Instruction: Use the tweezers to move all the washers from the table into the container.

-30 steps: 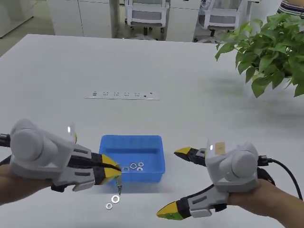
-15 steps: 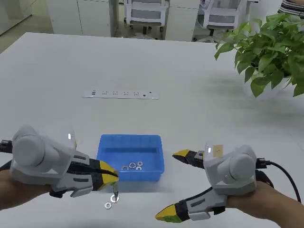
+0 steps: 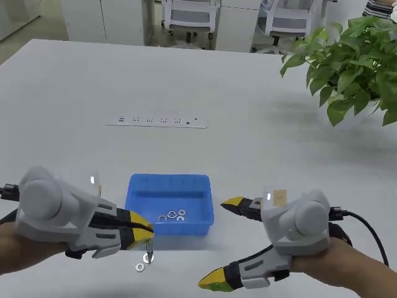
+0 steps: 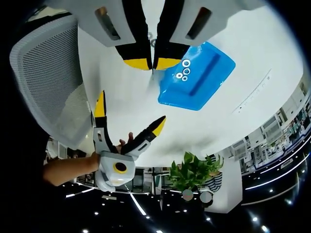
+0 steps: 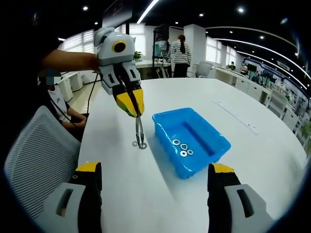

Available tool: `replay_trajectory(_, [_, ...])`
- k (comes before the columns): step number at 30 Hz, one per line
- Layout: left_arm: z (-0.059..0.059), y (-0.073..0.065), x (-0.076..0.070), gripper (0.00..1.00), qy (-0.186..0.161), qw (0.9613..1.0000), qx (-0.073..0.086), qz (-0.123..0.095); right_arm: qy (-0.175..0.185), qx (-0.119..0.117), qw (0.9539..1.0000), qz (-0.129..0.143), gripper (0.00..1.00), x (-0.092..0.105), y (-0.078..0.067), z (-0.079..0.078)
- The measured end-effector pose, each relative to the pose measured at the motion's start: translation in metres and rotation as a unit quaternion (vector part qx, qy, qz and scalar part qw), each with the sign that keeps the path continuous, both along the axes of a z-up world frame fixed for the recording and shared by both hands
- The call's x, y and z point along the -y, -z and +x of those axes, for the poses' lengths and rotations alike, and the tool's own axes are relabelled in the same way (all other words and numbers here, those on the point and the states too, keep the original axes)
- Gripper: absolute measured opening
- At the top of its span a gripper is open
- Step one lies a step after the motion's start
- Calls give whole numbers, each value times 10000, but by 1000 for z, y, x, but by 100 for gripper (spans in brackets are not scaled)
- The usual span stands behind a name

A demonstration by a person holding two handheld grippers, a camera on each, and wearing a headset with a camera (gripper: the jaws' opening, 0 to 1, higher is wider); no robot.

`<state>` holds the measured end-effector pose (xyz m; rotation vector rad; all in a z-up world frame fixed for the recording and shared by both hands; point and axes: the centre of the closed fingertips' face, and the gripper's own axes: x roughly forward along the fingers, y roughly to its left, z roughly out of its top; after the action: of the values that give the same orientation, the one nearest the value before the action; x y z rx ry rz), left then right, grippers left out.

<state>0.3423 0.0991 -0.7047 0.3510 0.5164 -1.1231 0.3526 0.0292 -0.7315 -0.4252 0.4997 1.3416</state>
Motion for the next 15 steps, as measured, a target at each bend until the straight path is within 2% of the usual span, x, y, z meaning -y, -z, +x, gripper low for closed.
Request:
replay_trajectory(9, [-4,0,1,6,40,10000,-61,18,-313,-30,9995,4,84,-15,4,-8])
replay_trajectory(15, [-5,1,0,7,-38,9999,-144,36,-669,99,9977,20,72,-30,3,-12])
